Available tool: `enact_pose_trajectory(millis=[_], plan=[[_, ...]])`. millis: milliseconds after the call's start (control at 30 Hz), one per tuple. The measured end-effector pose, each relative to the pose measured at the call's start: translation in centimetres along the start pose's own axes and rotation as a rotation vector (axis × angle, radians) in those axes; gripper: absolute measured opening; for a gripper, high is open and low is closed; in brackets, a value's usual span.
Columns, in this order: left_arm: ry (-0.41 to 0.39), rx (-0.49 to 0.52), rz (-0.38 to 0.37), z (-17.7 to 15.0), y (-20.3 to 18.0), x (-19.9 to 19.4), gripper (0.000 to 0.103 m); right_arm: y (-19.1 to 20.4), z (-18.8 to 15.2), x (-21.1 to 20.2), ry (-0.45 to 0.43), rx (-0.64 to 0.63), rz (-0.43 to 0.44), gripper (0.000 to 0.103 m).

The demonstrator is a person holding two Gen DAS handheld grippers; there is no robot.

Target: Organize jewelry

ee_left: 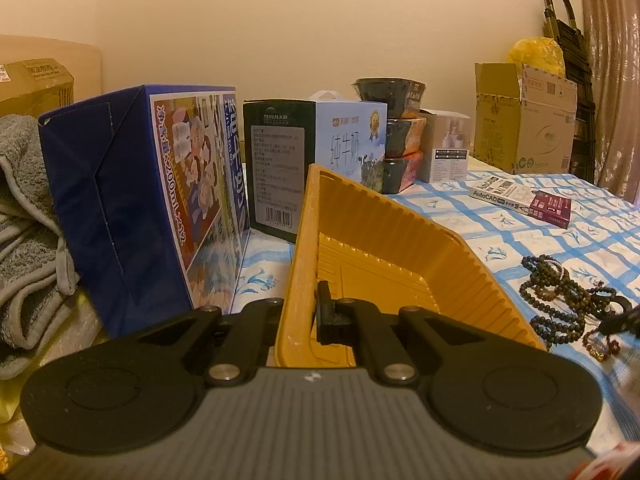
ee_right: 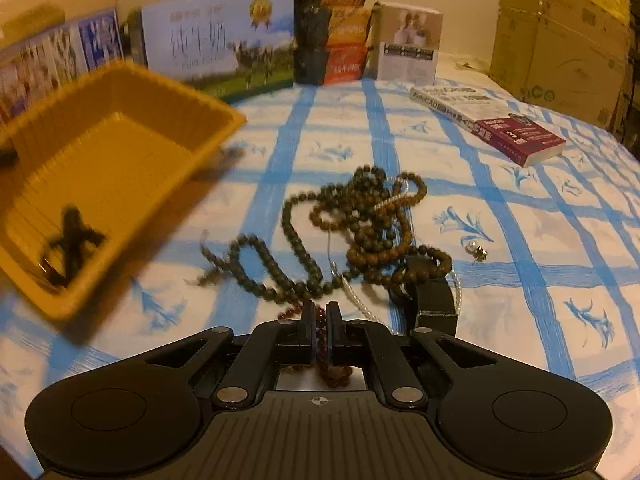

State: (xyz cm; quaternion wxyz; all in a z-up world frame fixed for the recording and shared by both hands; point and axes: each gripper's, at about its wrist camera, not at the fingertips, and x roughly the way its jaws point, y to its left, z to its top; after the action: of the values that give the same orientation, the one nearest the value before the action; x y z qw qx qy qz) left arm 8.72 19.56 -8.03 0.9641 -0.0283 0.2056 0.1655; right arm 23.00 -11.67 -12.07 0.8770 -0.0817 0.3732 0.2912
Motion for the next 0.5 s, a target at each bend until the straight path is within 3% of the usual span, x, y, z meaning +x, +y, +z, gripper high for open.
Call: enact_pose_trajectory(millis=[267, 500], plan=[[-0.004, 0.006, -0.001, -0.1, -0.1, -0.1, 0.004, 0.2, 3.8, -5.2, -0.120, 0.081, 0.114, 0.004], [-0.001, -0.002, 0.001, -0.1, -0.2, -0.2, 0.004, 3.6, 7.2, -7.6, -0.193, 0.074, 0.258, 0.004]])
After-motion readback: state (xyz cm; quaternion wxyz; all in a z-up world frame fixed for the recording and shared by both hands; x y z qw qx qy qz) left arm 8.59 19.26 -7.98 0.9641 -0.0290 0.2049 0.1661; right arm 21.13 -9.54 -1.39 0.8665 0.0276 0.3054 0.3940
